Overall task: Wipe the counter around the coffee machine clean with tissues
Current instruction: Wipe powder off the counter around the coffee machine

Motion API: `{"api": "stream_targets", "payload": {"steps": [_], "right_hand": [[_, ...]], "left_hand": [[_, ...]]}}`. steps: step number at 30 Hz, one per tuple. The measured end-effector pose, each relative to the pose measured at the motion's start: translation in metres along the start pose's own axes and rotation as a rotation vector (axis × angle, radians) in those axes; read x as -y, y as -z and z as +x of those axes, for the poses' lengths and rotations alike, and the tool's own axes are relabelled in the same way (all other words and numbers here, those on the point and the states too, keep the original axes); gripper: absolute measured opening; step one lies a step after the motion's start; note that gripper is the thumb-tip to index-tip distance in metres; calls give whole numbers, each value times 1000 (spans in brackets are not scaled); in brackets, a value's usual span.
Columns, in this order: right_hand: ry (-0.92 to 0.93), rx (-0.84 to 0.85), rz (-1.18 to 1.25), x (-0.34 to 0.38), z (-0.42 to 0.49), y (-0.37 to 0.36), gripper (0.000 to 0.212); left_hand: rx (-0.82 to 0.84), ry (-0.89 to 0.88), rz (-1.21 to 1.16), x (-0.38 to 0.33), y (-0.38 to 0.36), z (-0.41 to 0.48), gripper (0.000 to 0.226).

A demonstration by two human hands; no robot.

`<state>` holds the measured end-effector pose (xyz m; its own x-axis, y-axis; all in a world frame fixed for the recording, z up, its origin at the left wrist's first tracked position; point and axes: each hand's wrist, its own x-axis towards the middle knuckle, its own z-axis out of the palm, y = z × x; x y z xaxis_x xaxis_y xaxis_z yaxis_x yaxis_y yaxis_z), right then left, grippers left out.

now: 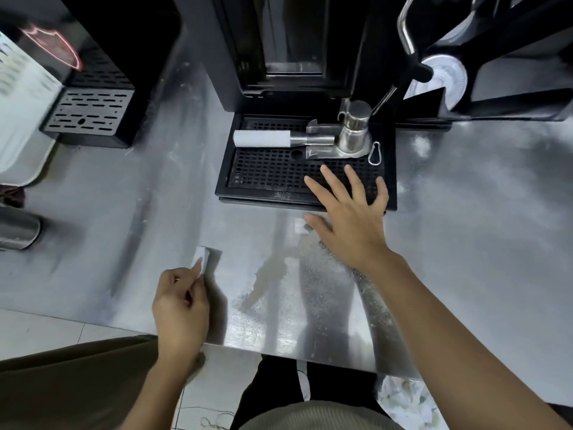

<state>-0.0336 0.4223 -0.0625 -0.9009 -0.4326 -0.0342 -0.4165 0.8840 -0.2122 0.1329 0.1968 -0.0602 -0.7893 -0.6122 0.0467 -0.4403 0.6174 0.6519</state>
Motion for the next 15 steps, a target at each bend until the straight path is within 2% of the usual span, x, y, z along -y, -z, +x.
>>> {"api": "stream_targets", "payload": {"steps": [4, 8, 10, 12, 15], "right_hand": [[-76, 18, 49, -10, -16, 0, 63], [-52, 66, 116, -23, -18, 3, 64], [-44, 87, 154, -25, -16, 2, 66], [-46, 94, 172, -23, -15, 0, 66], [-55, 79, 156, -22, -15, -1, 68]], "left_hand": [[34, -63, -64, -27, -28, -32, 30], [195, -186, -148, -48, -40, -46, 31], [181, -77, -202, -41, -30, -36, 26], [71, 50, -207, -26, -13, -23, 23], [3, 111, -110, -3, 4, -14, 25]]}}
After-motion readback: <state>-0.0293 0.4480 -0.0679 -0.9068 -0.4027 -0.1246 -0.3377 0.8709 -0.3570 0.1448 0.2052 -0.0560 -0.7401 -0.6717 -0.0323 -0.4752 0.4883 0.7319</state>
